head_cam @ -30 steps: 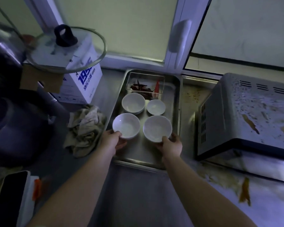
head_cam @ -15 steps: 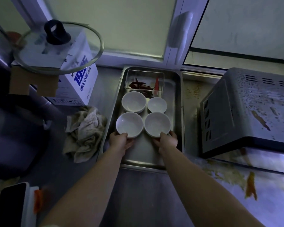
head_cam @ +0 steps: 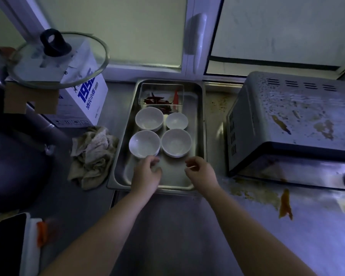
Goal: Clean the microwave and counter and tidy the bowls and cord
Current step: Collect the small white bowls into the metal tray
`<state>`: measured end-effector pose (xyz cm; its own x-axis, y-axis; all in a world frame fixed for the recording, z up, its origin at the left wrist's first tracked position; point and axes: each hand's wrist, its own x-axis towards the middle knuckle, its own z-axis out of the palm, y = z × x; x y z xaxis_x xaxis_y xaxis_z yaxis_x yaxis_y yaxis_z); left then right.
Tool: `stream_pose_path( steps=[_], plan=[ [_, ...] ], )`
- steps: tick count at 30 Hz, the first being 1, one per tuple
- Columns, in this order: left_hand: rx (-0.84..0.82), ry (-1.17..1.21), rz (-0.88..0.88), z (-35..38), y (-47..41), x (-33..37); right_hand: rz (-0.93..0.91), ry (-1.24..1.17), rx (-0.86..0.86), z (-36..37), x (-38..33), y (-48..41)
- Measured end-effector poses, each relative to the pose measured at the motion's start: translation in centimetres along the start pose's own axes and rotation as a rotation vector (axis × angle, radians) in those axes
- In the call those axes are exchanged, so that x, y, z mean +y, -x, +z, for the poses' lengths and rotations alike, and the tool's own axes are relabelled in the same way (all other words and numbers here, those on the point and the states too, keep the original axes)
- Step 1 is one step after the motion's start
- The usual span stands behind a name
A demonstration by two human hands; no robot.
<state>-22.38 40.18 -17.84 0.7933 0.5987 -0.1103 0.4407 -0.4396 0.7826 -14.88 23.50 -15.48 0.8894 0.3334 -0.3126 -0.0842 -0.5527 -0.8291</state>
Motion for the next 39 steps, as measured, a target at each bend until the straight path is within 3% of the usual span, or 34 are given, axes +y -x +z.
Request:
stream_pose_path(
  steps=[3, 5, 10, 15, 26, 34, 39],
  plan=[
    [-0.036, -0.385, 0.357, 1.3, 2.6, 2.0, -0.248, 0.462, -0.065, -3.3, 1.9, 2.1],
    [-0.103, -0.533, 0.469, 2.8, 4.6, 3.5, -0.314, 0.674, -0.092, -5.4, 3.8, 3.5],
    [-0.299, -0.705, 0.649, 9.7, 10.2, 6.9, -0.188, 0.833, -0.151, -11.2, 9.9, 7.7],
    [-0.484, -0.784, 0.642, 18.9, 16.8, 11.1, -0.094, 0.908, -0.158, -18.9, 17.8, 12.9],
    [-0.597, -0.793, 0.692, 37.8, 27.0, 24.3, 0.164, 0.707, 0.115, -39.2, 32.8, 19.1],
    [-0.588, -0.784, 0.680, 47.1, 27.2, 31.7, 0.401, 0.246, 0.494, -50.2, 38.5, 16.9],
    [-0.567, -0.835, 0.644, 49.6, 25.6, 33.4, 0.560, -0.055, 0.481, -52.9, 39.9, 13.9]
  ],
)
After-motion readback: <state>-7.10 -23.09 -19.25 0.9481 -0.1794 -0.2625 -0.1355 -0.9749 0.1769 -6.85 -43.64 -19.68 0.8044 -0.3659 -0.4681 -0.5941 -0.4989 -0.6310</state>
